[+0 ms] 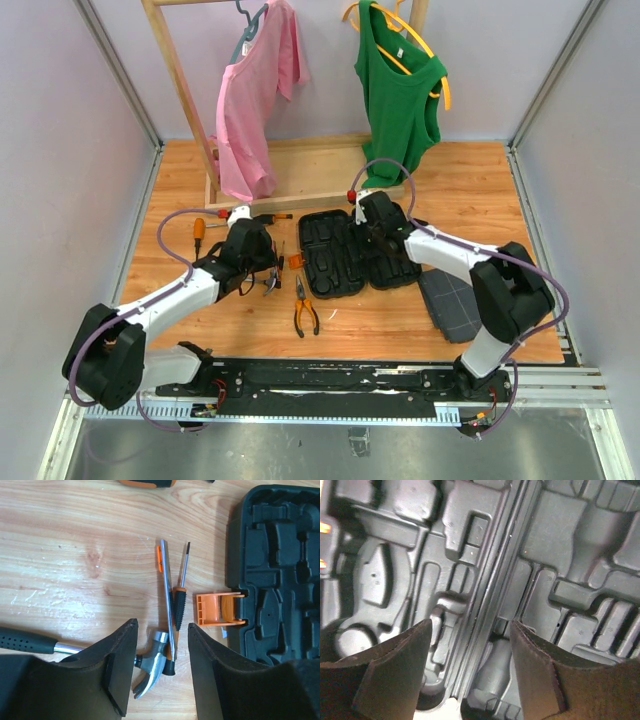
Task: Sort the tools into containers
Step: Open the storage box at the center of the board.
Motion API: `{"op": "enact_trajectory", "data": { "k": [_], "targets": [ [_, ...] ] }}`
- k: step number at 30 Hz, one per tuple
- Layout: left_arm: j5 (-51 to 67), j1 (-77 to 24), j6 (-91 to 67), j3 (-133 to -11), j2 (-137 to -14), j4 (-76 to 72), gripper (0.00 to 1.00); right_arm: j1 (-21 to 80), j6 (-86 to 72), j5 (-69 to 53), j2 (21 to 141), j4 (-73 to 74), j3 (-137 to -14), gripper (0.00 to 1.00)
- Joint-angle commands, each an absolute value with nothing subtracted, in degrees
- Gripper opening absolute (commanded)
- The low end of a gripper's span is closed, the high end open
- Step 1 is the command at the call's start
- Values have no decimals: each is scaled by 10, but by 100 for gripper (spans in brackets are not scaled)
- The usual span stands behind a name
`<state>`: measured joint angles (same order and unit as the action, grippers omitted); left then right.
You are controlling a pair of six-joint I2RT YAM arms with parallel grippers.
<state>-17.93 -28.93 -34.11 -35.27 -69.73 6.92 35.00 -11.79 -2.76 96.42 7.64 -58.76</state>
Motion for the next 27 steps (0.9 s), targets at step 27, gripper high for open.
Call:
{"op": "enact_trajectory", "data": {
  "k": [27],
  "targets": [
    [-105, -365, -376, -365, -687, 128, 49, 315, -252, 112, 616, 61, -348, 99]
  ]
}}
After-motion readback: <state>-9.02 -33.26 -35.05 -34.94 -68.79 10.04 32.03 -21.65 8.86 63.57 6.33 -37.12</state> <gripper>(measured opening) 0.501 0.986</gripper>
